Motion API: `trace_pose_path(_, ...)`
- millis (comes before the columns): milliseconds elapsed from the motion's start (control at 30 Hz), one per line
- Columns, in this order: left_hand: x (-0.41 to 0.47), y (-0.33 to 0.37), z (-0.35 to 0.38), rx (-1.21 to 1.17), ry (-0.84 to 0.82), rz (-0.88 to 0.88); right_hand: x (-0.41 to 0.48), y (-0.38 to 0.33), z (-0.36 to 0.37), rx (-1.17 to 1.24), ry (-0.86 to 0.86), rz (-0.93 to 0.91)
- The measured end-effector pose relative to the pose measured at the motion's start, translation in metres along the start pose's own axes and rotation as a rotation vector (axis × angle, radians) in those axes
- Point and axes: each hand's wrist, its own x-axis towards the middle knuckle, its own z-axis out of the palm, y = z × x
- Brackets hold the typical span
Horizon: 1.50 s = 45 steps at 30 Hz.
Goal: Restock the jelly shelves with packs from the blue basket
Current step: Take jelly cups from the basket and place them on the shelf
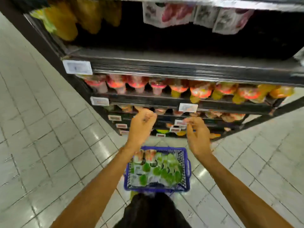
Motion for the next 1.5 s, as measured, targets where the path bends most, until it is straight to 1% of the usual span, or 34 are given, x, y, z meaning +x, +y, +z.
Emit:
trace_pose_path(33, -0.001, -0.037, 0.006, 0.017, -0.028, -0.065, -0.009, 0.032, 0.019, -0.002, -0.045, 0.100)
trace_pose_path(133, 0.001, -0.149, 0.022, 0.069, -0.073, -0.253, -0.032, 0.129, 0.072, -0.074, -0.119, 0.305)
trace_pose_path(233, 0.002, -0.259, 0.033, 0.086, -0.017, -0.434, -0.044, 0.210, 0.123, -0.087, -0.143, 0.455)
trace_pose_path(300, 0.001, -0.332, 0.040, 0.091, 0.029, -0.537, -0.044, 0.253, 0.160, -0.112, -0.201, 0.536)
trace_pose_path(367, 0.004, -0.391, 0.049, 0.061, 0.083, -0.675, -0.039, 0.303, 0.193, -0.091, -0.177, 0.601)
trace_pose_path(433, 0.011, -0.447, 0.058, 0.050, 0.118, -0.787, -0.038, 0.348, 0.226, -0.164, -0.266, 0.627)
trace_pose_path(500, 0.019, -0.489, 0.065, -0.029, 0.108, -0.892, -0.033, 0.387, 0.258, -0.213, -0.340, 0.701)
trace_pose_path(567, 0.026, -0.525, 0.074, -0.029, 0.074, -0.932, -0.030, 0.425, 0.289, -0.203, -0.319, 0.736)
trace_pose_path(600, 0.029, -0.543, 0.079, 0.059, 0.053, -0.920, -0.028, 0.440, 0.305, -0.230, -0.316, 0.749)
trace_pose_path(667, 0.035, -0.576, 0.092, 0.251, -0.014, -0.859, -0.024, 0.466, 0.331, -0.238, -0.398, 0.827)
trace_pose_path(733, 0.039, -0.599, 0.106, 0.403, -0.071, -0.787, -0.024, 0.487, 0.354, -0.217, -0.483, 0.862)
trace_pose_path(800, 0.040, -0.616, 0.114, 0.477, -0.065, -0.769, -0.028, 0.505, 0.372, -0.281, -0.543, 0.851)
trace_pose_path(833, 0.039, -0.623, 0.117, 0.474, -0.047, -0.786, -0.029, 0.511, 0.379, -0.307, -0.533, 0.867)
trace_pose_path(933, 0.039, -0.634, 0.119, 0.459, -0.015, -0.807, -0.030, 0.525, 0.382, -0.256, -0.469, 0.915)
trace_pose_path(1000, 0.040, -0.631, 0.116, 0.424, -0.006, -0.833, -0.030, 0.524, 0.371, -0.171, -0.421, 0.987)
trace_pose_path(1100, 0.031, -0.611, 0.105, 0.252, -0.015, -0.918, -0.034, 0.505, 0.340, 0.105, -0.332, 1.154)
trace_pose_path(1167, 0.019, -0.584, 0.096, 0.120, -0.041, -0.963, -0.040, 0.477, 0.315, 0.272, -0.299, 1.187)
trace_pose_path(1233, 0.008, -0.546, 0.086, -0.050, -0.014, -1.006, -0.047, 0.442, 0.291, 0.390, -0.242, 1.185)
trace_pose_path(1333, -0.006, -0.474, 0.067, -0.246, 0.035, -1.010, -0.050, 0.380, 0.257, 0.543, -0.186, 1.151)
trace_pose_path(1433, -0.016, -0.387, 0.038, -0.426, -0.007, -0.943, -0.048, 0.305, 0.220, 0.701, -0.194, 1.104)
trace_pose_path(1500, -0.020, -0.324, 0.014, -0.458, -0.028, -0.866, -0.044, 0.251, 0.196, 0.786, -0.209, 1.053)
